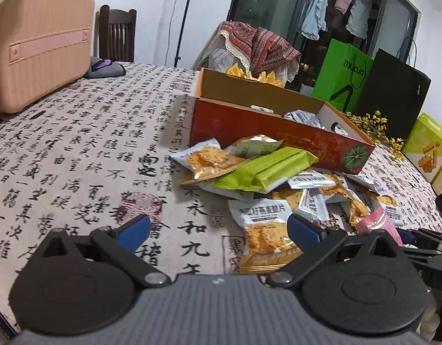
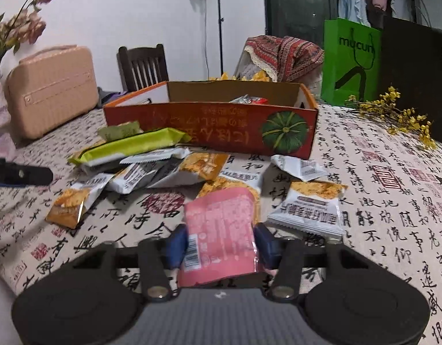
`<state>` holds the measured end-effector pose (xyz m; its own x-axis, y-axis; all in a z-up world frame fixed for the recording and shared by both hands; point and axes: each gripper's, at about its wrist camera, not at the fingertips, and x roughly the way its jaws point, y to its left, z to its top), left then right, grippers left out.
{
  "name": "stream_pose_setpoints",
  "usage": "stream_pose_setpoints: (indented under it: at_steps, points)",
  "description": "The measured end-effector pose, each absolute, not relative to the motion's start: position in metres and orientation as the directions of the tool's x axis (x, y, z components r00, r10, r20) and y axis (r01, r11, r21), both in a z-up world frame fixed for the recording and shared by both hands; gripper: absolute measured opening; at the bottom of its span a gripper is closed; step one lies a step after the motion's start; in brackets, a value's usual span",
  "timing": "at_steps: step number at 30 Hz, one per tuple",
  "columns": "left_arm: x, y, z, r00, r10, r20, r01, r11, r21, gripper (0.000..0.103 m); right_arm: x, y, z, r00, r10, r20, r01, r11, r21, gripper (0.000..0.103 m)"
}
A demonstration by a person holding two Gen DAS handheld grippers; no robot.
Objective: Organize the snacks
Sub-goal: 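Grasp the pink snack pack with the right gripper while the left grasps a cracker packet, then carry the pink pack and cracker packet into the box and open both grippers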
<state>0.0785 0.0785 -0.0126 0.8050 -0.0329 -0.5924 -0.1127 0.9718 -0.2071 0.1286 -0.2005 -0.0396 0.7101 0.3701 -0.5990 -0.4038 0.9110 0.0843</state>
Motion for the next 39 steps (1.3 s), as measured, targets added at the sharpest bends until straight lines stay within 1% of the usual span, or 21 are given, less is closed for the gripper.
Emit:
stream_pose_setpoints:
  at_steps: [4,8,14,15,17,20,22,25,26,32,39]
  points:
    - [0.082,0.066,-0.014,0.798,-0.051,-0.6,-0.087,0.976,-0.199,0.103,0.128,-0.206,-0.038,0.718,0.385,-0.58,-0.4,0.91,0.109,0.047]
    - [0.088,0.052,-0.017,0.785,-0.062,-0.616,-0.064,0.982,-0.18,0.103,0.122,-0.209,-0.028,0.745,0.393,-0.54,-0.401,0.909,0.108,0.047]
    - [0.102,0.03,-0.024,0.773,0.004,-0.634,-0.09,0.991,-0.103,0.102,0.117,-0.213,-0.02,0.771,0.394,-0.501,-0.4,0.911,0.1,0.047]
    - [0.104,0.027,-0.026,0.771,0.007,-0.636,-0.088,0.991,-0.096,0.1,0.117,-0.213,-0.02,0.77,0.395,-0.501,-0.401,0.91,0.103,0.047]
    - [0.106,0.023,-0.027,0.765,0.013,-0.644,-0.092,0.992,-0.09,0.081,0.118,-0.214,-0.022,0.766,0.397,-0.506,-0.4,0.91,0.107,0.047]
    - [0.106,0.02,-0.029,0.765,0.017,-0.644,-0.096,0.991,-0.088,0.064,0.118,-0.215,-0.025,0.764,0.399,-0.508,-0.401,0.909,0.111,0.047]
    - [0.105,0.017,-0.029,0.77,0.016,-0.638,-0.085,0.993,-0.076,0.055,0.119,-0.215,-0.025,0.763,0.403,-0.506,-0.404,0.908,0.115,0.047]
    - [0.103,0.015,-0.028,0.773,0.011,-0.634,-0.072,0.995,-0.07,0.051,0.119,-0.213,-0.027,0.759,0.407,-0.507,-0.407,0.906,0.119,0.047]
    - [0.102,0.015,-0.028,0.774,0.009,-0.633,-0.068,0.995,-0.07,0.048,0.119,-0.212,-0.027,0.758,0.409,-0.508,-0.408,0.905,0.12,0.047]
    - [0.094,0.015,-0.024,0.786,-0.004,-0.618,-0.047,0.997,-0.067,0.047,0.116,-0.213,-0.025,0.764,0.41,-0.498,-0.408,0.905,0.119,0.047]
    - [0.072,0.018,-0.007,0.827,-0.034,-0.561,-0.014,0.997,-0.081,0.046,0.11,-0.212,-0.016,0.778,0.412,-0.474,-0.409,0.905,0.114,0.047]
